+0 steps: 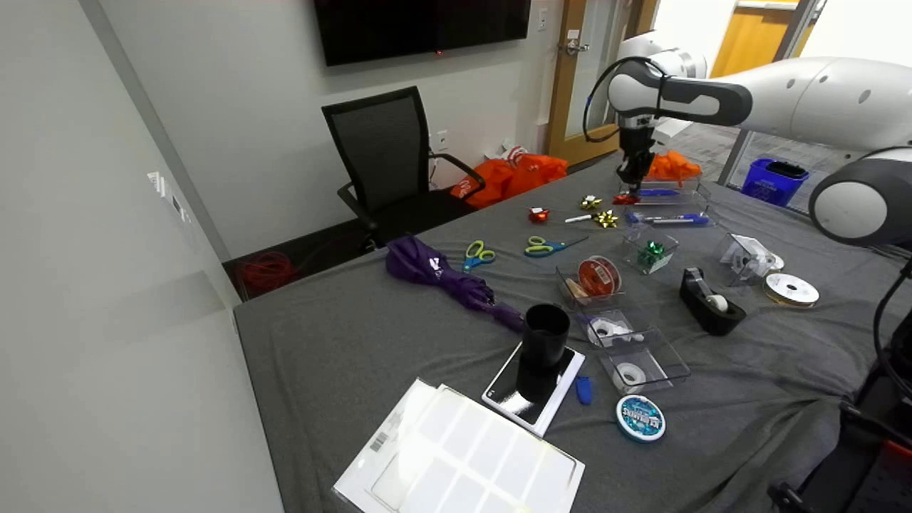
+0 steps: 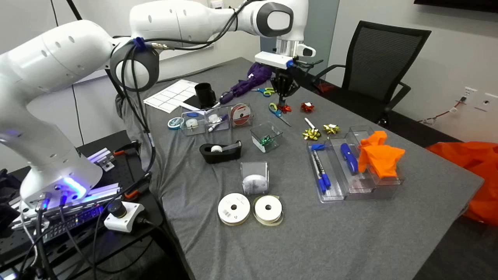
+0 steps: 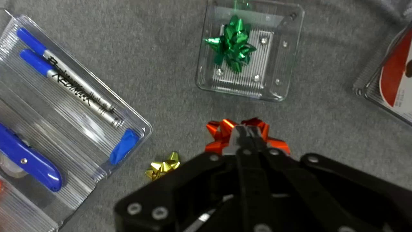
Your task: Put the green and red decorating ribbons in the empty stationary holder to the right
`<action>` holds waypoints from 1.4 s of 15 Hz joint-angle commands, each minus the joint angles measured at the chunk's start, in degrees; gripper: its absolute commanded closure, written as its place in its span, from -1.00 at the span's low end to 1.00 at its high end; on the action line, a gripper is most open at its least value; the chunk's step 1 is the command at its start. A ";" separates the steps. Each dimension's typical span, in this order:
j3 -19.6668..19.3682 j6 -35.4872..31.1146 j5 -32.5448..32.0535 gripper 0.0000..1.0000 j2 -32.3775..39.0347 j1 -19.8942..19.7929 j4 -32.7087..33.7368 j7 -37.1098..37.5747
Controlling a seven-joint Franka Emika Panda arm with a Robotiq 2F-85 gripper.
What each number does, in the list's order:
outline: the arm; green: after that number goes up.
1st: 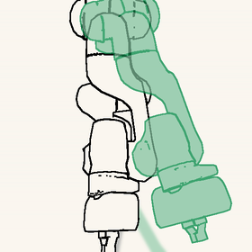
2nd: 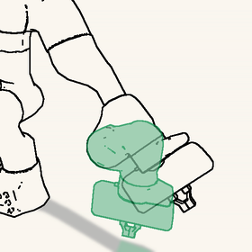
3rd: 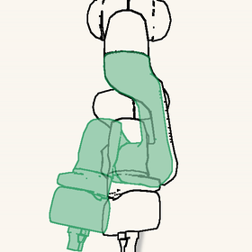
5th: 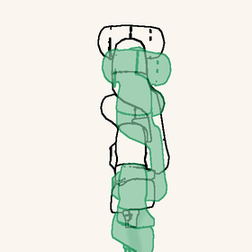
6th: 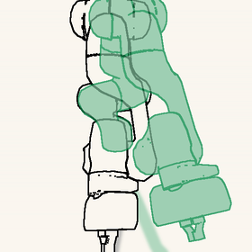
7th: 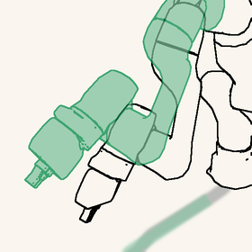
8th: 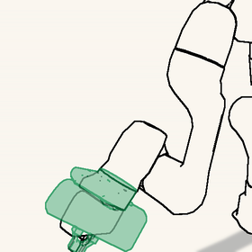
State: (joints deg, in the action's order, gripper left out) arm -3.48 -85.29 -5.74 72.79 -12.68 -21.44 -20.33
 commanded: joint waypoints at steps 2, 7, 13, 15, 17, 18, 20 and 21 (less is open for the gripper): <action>-0.33 5.36 -0.46 1.00 1.23 -0.09 0.24 -3.46; -0.16 10.18 -0.12 1.00 2.73 0.09 0.42 -2.33; -0.41 14.34 -0.22 1.00 4.57 0.13 0.79 -0.41; -0.58 14.03 -0.42 0.81 5.24 0.19 0.97 0.13; -0.51 13.62 -0.34 0.35 5.62 0.16 1.25 0.49; -0.36 13.26 -0.22 0.18 5.62 0.14 1.43 0.36; -0.04 12.66 0.11 -0.11 4.80 0.21 0.86 0.31; 0.31 12.04 0.52 -0.23 3.80 0.29 -0.20 0.40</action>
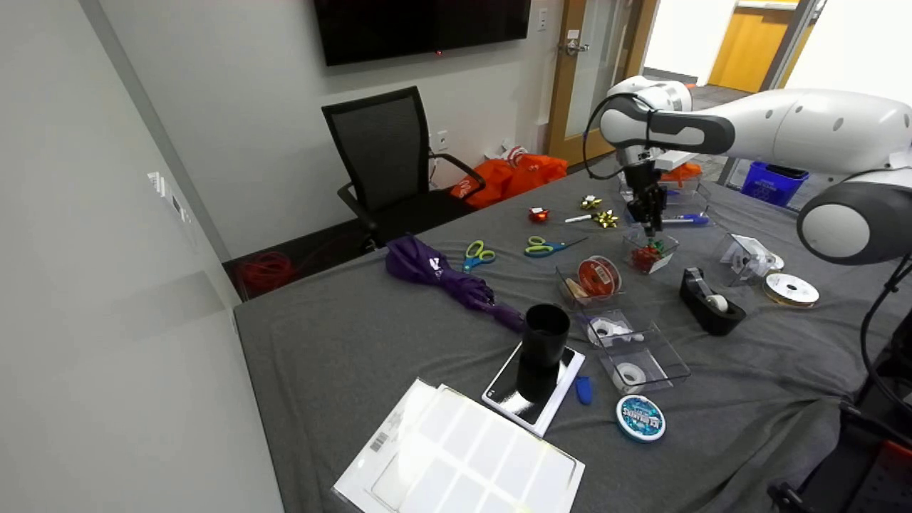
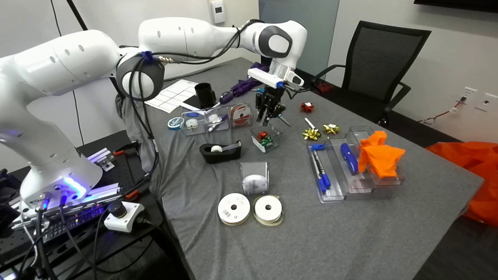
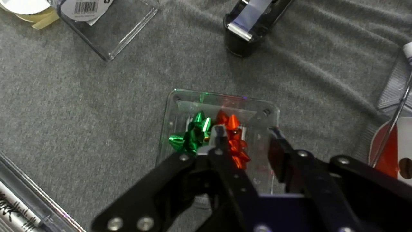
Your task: Put the green and red decorating ribbons in the empty stationary holder to the right
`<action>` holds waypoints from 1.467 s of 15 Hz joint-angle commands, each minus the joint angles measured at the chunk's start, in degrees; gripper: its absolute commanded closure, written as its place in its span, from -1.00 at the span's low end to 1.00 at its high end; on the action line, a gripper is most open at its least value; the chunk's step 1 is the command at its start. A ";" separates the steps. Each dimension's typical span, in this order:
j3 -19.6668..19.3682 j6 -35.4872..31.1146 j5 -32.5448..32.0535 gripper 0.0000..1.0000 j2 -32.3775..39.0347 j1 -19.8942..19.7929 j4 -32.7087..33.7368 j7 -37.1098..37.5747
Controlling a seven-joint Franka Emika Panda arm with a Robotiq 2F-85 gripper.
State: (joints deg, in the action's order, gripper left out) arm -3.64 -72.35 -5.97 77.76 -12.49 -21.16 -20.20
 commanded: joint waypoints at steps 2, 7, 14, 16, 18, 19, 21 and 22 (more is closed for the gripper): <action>1.49 -1.32 2.03 -0.50 -1.93 0.29 -0.05 0.51; 3.28 -2.29 5.06 -1.00 -4.86 1.76 0.40 4.92; 4.82 -2.97 6.61 -1.00 -9.86 3.91 0.42 5.40; 5.11 -1.62 6.82 -1.00 -11.80 4.29 0.09 5.37; 5.08 -0.01 6.66 -1.00 -13.53 4.66 -0.28 5.47; 5.08 1.78 6.26 -1.00 -13.46 4.89 0.94 5.57; 4.80 4.34 5.82 -1.00 -14.42 5.17 0.95 4.80; 4.66 5.42 5.60 -1.00 -14.73 5.27 0.96 4.44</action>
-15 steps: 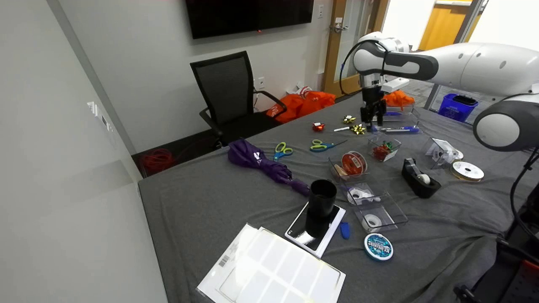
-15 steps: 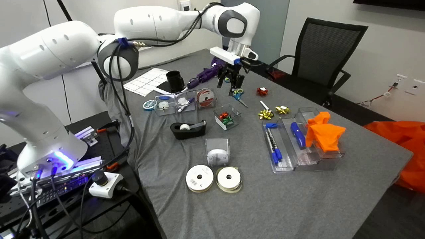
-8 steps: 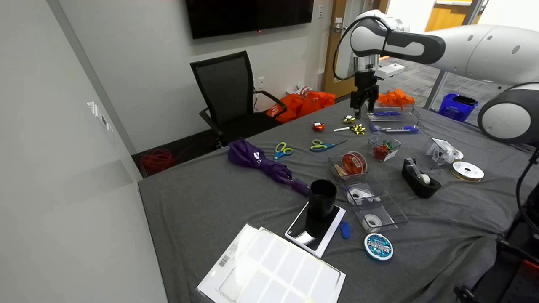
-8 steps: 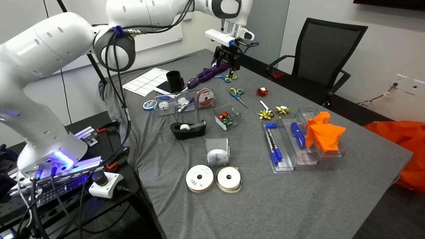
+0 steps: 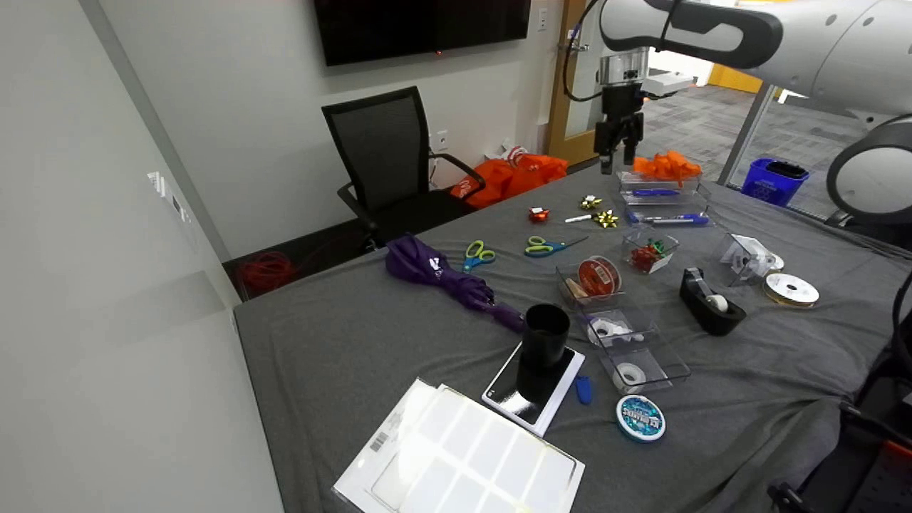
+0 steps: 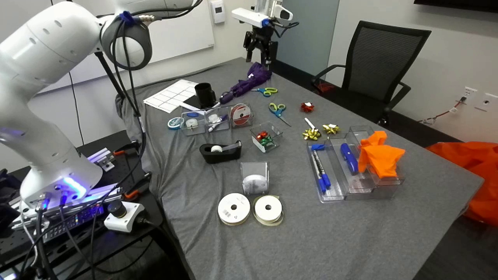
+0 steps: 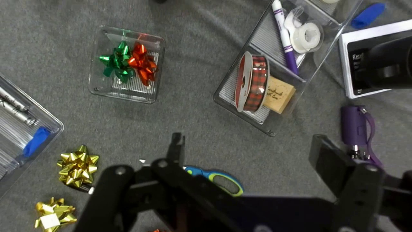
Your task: Put the green and red decorating ribbons in the empty stationary holder to the right
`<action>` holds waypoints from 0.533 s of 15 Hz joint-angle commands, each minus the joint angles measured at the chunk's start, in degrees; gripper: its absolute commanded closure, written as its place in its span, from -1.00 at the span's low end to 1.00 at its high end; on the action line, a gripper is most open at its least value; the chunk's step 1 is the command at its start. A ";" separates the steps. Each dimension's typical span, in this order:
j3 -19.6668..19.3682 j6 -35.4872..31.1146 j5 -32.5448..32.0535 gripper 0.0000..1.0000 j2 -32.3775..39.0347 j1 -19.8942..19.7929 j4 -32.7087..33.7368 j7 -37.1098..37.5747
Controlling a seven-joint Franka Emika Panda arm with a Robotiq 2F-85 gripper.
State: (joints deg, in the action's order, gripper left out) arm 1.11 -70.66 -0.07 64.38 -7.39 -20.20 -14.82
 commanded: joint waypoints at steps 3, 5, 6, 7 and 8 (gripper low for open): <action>-0.13 5.70 -0.55 -1.00 -2.25 0.09 0.00 -2.32; 0.00 3.82 -0.11 -1.00 -1.46 0.12 0.00 -1.24; -0.01 3.79 -0.11 -1.00 -1.64 0.08 0.00 -1.82; -0.13 3.33 -0.01 -1.00 -2.61 0.02 -1.31 -2.18; -0.12 3.33 -0.01 -1.00 -2.72 -0.01 -1.31 -2.38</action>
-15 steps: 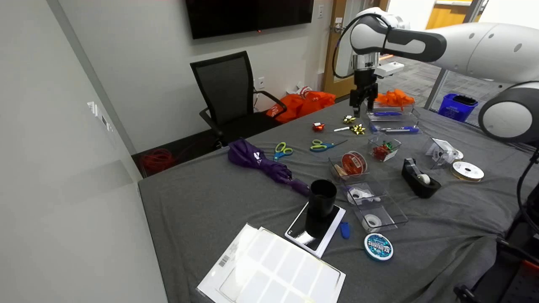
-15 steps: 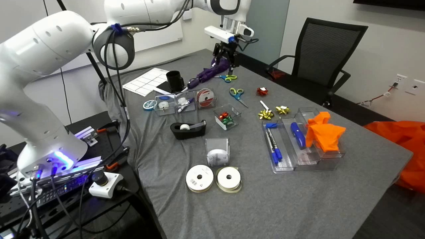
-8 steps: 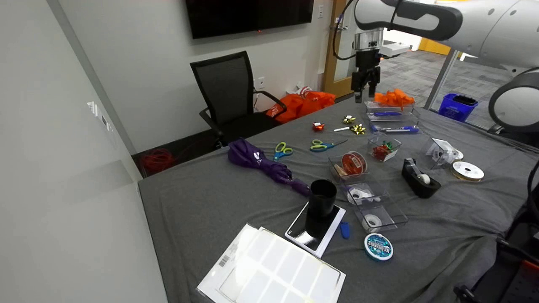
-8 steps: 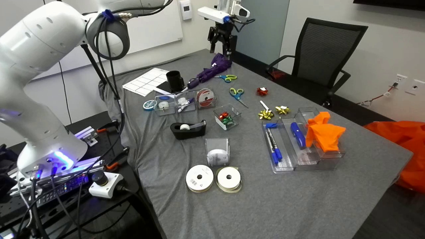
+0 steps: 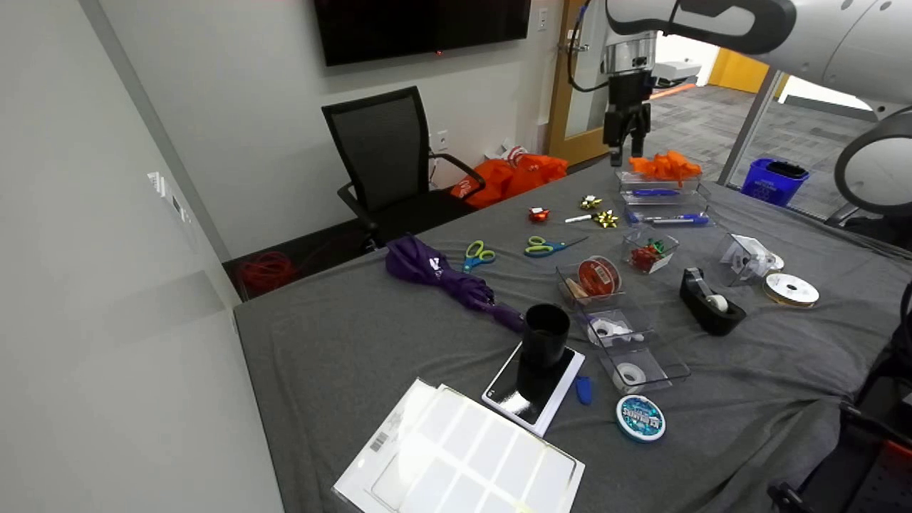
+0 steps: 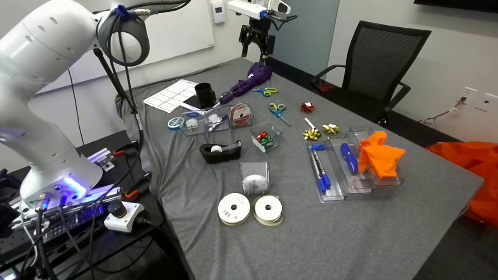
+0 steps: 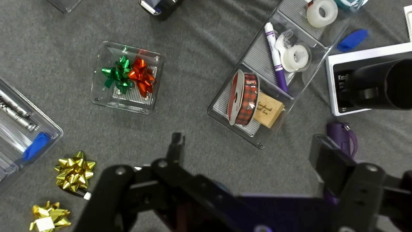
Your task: Put the green and red decorating ribbons in the empty stationary holder to the right
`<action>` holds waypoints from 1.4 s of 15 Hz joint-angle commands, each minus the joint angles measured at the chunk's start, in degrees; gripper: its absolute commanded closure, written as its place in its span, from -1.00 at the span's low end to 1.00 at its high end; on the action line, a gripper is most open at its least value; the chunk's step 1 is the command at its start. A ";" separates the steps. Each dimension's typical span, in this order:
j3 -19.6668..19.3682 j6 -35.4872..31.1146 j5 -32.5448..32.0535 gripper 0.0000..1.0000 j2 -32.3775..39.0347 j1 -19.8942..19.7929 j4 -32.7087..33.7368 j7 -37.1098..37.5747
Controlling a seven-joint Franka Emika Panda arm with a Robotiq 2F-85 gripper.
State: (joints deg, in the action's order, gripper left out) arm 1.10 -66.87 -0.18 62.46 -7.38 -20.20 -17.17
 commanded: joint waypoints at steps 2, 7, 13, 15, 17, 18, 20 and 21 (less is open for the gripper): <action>-0.12 -0.46 0.10 -1.00 -0.86 -0.02 -1.32 -0.09; 1.05 -8.69 2.25 -1.00 1.42 -0.96 -1.45 2.74; -0.79 -13.72 2.40 -1.00 3.11 -2.01 -4.81 12.18; -2.20 -13.00 1.16 -1.00 4.10 -2.78 -5.22 15.00; -3.74 -13.51 -0.24 -1.00 4.85 -3.65 -5.47 15.94; -4.55 -13.80 -1.09 -1.00 5.16 -4.02 -5.54 16.03; -6.26 -13.02 -2.96 -1.00 9.45 -5.05 0.99 15.63; -6.74 -15.73 -3.53 -1.00 6.34 -5.20 -4.86 15.86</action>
State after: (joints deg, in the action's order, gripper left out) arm -3.88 -80.75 -2.06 68.77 -11.85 -24.19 -1.81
